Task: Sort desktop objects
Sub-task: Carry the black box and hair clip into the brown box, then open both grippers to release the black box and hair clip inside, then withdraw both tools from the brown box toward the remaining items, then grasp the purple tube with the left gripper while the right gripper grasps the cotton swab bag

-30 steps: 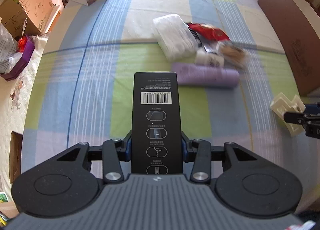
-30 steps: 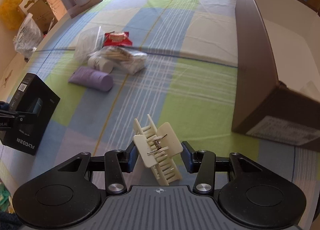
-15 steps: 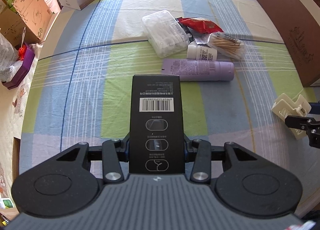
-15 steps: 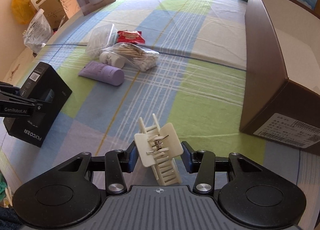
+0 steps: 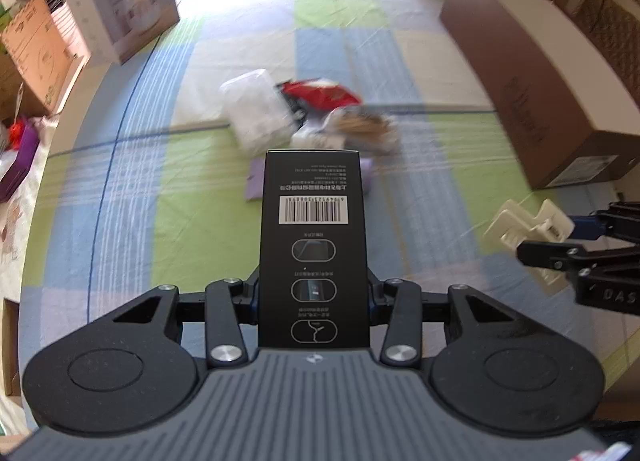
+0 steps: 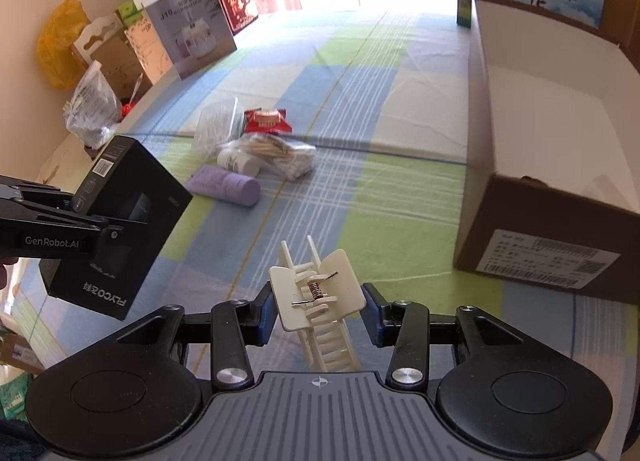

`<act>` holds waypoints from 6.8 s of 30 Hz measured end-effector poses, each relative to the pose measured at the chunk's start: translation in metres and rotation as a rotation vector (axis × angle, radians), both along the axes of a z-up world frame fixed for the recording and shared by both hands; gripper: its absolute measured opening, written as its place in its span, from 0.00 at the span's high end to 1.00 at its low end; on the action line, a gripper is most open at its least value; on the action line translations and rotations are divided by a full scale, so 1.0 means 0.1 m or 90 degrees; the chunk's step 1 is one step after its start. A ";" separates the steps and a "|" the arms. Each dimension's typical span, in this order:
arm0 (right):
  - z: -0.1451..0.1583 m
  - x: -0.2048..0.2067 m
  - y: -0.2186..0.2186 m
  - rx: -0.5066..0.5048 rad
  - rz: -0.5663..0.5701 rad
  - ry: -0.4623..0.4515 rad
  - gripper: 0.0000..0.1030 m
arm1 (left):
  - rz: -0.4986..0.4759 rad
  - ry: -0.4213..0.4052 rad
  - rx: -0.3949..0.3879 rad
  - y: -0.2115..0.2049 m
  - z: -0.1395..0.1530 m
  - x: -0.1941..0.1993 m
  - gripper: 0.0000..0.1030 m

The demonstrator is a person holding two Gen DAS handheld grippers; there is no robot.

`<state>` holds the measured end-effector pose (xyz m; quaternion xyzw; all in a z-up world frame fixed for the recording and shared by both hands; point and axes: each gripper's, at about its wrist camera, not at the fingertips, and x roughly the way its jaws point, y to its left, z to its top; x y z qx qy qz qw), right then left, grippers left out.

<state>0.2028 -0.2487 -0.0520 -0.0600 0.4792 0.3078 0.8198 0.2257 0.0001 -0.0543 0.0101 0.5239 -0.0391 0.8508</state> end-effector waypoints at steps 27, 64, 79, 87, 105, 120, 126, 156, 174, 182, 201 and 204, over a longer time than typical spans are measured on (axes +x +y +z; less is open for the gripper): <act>0.90 0.08 -1.21 0.107 -0.090 -0.112 0.60 | -0.123 -0.122 -0.071 -1.25 0.82 0.17 0.63; 0.21 2.48 -1.69 -0.056 -0.144 -0.106 0.60 | -0.134 -0.009 -0.040 -3.01 0.04 2.65 0.63; 0.16 2.60 -1.53 -0.119 -0.114 -0.140 0.60 | -0.142 -0.029 -0.003 -3.10 -0.08 2.90 0.55; 0.12 2.68 -1.50 -0.119 -0.090 -0.159 0.58 | -0.142 -0.038 0.002 -3.03 0.01 2.86 0.48; 0.46 2.13 -1.77 -0.005 -0.117 -0.159 0.02 | -0.150 -0.092 -0.037 -2.78 0.32 2.38 0.31; 0.68 1.47 -1.79 0.021 -0.157 -0.157 0.02 | -0.131 -0.156 -0.057 -2.54 0.79 1.68 0.18; 0.75 1.21 -1.78 0.026 -0.166 -0.167 0.02 | -0.118 -0.159 -0.060 -2.44 0.84 1.40 0.14; 0.72 0.07 -1.17 0.059 -0.132 -0.112 0.02 | -0.063 -0.140 -0.056 -1.38 0.80 0.07 0.10; 0.41 -0.15 -0.36 0.038 -0.048 -0.047 0.02 | 0.021 -0.071 -0.042 -0.42 0.54 -0.34 0.10; 0.23 -0.10 0.04 0.067 -0.036 -0.028 0.02 | 0.069 -0.044 -0.035 -0.03 0.37 -0.30 0.10; -0.12 0.38 0.55 0.050 -0.036 -0.047 0.02 | 0.110 -0.010 -0.034 0.26 -0.06 0.26 0.10; -0.16 0.46 0.59 0.036 -0.034 -0.051 0.02 | 0.115 -0.010 -0.031 0.25 -0.12 0.36 0.10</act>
